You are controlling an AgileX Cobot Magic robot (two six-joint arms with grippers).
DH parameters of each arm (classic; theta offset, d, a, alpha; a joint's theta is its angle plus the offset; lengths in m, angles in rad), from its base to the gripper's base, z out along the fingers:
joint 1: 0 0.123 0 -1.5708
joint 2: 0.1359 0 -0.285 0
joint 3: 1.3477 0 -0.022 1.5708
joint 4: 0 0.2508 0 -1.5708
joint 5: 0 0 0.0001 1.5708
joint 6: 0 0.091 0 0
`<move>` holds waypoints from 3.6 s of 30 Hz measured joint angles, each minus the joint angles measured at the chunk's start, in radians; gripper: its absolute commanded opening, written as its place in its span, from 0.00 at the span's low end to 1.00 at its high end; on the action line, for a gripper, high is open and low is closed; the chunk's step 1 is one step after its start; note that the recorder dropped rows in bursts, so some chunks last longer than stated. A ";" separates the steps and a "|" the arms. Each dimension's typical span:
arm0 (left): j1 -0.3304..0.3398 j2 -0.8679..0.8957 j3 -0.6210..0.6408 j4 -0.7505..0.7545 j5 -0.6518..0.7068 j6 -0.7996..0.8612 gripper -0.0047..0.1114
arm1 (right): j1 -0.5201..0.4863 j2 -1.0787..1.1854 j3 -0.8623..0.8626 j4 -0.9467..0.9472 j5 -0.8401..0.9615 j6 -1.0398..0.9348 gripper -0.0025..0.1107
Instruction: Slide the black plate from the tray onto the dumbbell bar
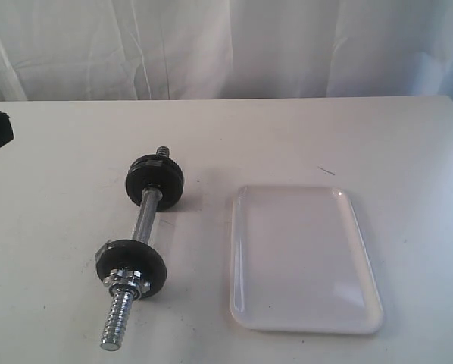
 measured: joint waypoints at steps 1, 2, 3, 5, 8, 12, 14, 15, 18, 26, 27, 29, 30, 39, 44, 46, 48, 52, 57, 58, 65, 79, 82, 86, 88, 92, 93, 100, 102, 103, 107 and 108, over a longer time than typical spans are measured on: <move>0.000 0.000 0.000 0.000 0.000 0.000 0.04 | 0.000 0.000 0.000 -0.007 0.000 0.002 0.05; 0.000 0.000 0.000 0.000 0.000 0.000 0.04 | 0.000 0.000 0.000 -0.007 0.000 0.001 0.05; 0.000 0.000 0.000 0.000 0.000 0.000 0.04 | 0.000 0.000 0.000 -0.013 0.000 0.001 0.05; 0.000 0.000 0.000 0.000 0.000 0.000 0.04 | 0.000 0.000 0.000 -0.013 0.000 0.002 0.05; 0.000 0.000 0.000 0.000 0.000 0.000 0.04 | 0.000 0.000 0.000 -0.015 0.000 0.010 0.05; 0.000 0.000 0.000 0.000 0.000 0.000 0.04 | 0.000 0.000 0.000 -0.015 0.000 0.010 0.05; 0.000 0.000 0.000 0.000 0.000 0.000 0.04 | 0.000 0.000 0.000 -0.015 0.000 0.010 0.05; 0.000 0.000 0.000 0.000 0.000 0.000 0.04 | 0.000 0.000 0.000 -0.015 0.000 0.010 0.05; 0.000 0.000 0.000 0.000 0.000 0.000 0.04 | 0.000 0.000 0.000 -0.015 0.000 0.010 0.05; 0.000 -0.008 0.002 0.000 0.000 0.006 0.04 | 0.000 0.000 0.000 -0.015 0.000 0.010 0.05; 0.000 -0.010 0.002 0.000 0.000 0.013 0.04 | 0.000 0.000 0.000 -0.015 0.000 0.010 0.05; 0.000 -0.014 0.004 0.024 -0.009 0.027 0.04 | 0.000 0.000 0.000 -0.015 0.000 0.010 0.05; 0.000 -0.014 0.006 0.050 -0.014 0.030 0.04 | 0.000 0.000 0.000 -0.015 0.000 0.010 0.05; 0.000 -0.148 0.131 0.416 -0.020 -0.241 0.04 | 0.000 0.000 0.000 -0.015 0.002 0.010 0.05; 0.046 -0.248 0.252 0.627 -0.016 -0.514 0.04 | 0.000 0.000 0.000 -0.015 0.003 0.010 0.05; 0.079 -0.288 0.304 0.687 -0.010 -0.610 0.04 | 0.000 0.000 0.000 -0.015 0.003 0.010 0.05; 0.108 -0.324 0.346 0.720 -0.001 -0.675 0.04 | 0.000 0.000 0.000 -0.015 0.003 0.010 0.05; 0.155 -0.394 0.415 0.744 0.006 -0.738 0.04 | 0.000 0.000 0.000 -0.015 0.003 0.010 0.05; 0.205 -0.471 0.457 0.759 0.043 -0.774 0.04 | 0.000 0.000 0.000 -0.015 0.003 0.010 0.05; 0.220 -0.487 0.469 0.762 0.047 -0.778 0.04 | 0.000 0.000 0.000 -0.015 0.003 0.010 0.05; 0.356 -0.577 0.508 0.779 0.138 -0.791 0.04 | 0.000 0.000 0.000 -0.015 0.003 0.010 0.05; 0.464 -0.583 0.522 0.904 0.174 -0.801 0.04 | 0.000 0.000 0.000 -0.015 0.003 0.010 0.05; 0.464 -0.583 0.522 0.908 0.126 -0.801 0.04 | 0.000 0.000 0.000 -0.015 0.003 0.010 0.05; 0.464 -0.583 0.522 0.917 0.121 -0.801 0.04 | 0.000 0.000 0.000 -0.015 0.003 0.010 0.05; 0.464 -0.583 0.522 0.924 0.119 -0.801 0.04 | 0.000 0.000 0.000 -0.015 0.003 0.010 0.05; 0.464 -0.583 0.522 0.929 0.119 -0.801 0.04 | 0.000 0.000 0.000 -0.015 0.003 0.010 0.05; 0.464 -0.583 0.522 0.931 0.119 -0.801 0.04 | 0.000 0.000 0.000 -0.015 0.003 0.010 0.05; 0.464 -0.583 0.522 0.931 0.119 -0.801 0.04 | 0.000 0.000 0.000 -0.015 0.003 0.010 0.05; 0.464 -0.583 0.522 0.931 0.119 -0.801 0.04 | 0.000 0.000 0.000 -0.015 0.003 0.010 0.05; 0.464 -0.583 0.522 0.931 0.119 -0.801 0.04 | 0.000 0.000 0.000 -0.015 0.003 0.010 0.05; 0.464 -0.583 0.522 0.931 0.119 -0.801 0.04 | 0.000 0.000 0.000 -0.015 0.003 0.010 0.05; 0.464 -0.583 0.522 0.931 0.119 -0.801 0.04 | 0.000 0.000 0.000 -0.015 0.003 0.010 0.05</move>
